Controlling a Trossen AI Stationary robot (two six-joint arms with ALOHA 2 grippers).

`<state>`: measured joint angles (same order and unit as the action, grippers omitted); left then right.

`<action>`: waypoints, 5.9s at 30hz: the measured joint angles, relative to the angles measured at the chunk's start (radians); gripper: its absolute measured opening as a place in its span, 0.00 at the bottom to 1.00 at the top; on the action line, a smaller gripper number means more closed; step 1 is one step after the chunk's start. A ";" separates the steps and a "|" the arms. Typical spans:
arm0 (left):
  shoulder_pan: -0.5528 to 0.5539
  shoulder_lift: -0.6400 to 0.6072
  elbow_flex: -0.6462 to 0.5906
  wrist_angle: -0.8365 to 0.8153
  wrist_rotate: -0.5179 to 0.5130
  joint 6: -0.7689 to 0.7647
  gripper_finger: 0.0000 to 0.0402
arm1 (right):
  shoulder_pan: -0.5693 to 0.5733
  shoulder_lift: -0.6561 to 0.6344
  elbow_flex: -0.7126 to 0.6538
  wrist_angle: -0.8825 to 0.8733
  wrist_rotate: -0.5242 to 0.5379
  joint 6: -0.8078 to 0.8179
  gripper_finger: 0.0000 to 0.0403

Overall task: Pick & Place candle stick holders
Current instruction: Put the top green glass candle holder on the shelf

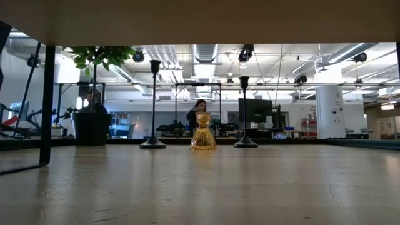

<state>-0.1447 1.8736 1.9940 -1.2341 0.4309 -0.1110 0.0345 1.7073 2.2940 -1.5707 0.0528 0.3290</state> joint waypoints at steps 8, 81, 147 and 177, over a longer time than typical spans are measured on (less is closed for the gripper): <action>-0.002 0.000 -0.001 0.003 -0.001 0.037 0.10 | 0.000 0.000 0.000 0.000 0.000 0.000 0.20; -0.002 -0.009 -0.036 0.137 0.161 0.028 0.34 | 0.000 -0.037 0.000 0.000 0.000 0.004 0.22; -0.115 -0.416 -0.874 0.967 0.028 0.242 0.00 | 0.018 -0.038 -0.075 0.000 0.011 -0.053 0.14; -0.062 -0.373 -0.836 0.996 0.039 0.246 0.00 | 0.018 -0.045 -0.075 0.000 0.010 -0.071 0.14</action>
<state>-0.2067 1.5009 1.1580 -0.2381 0.4702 0.1352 0.0521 1.6623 2.2192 -1.5711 0.0628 0.2577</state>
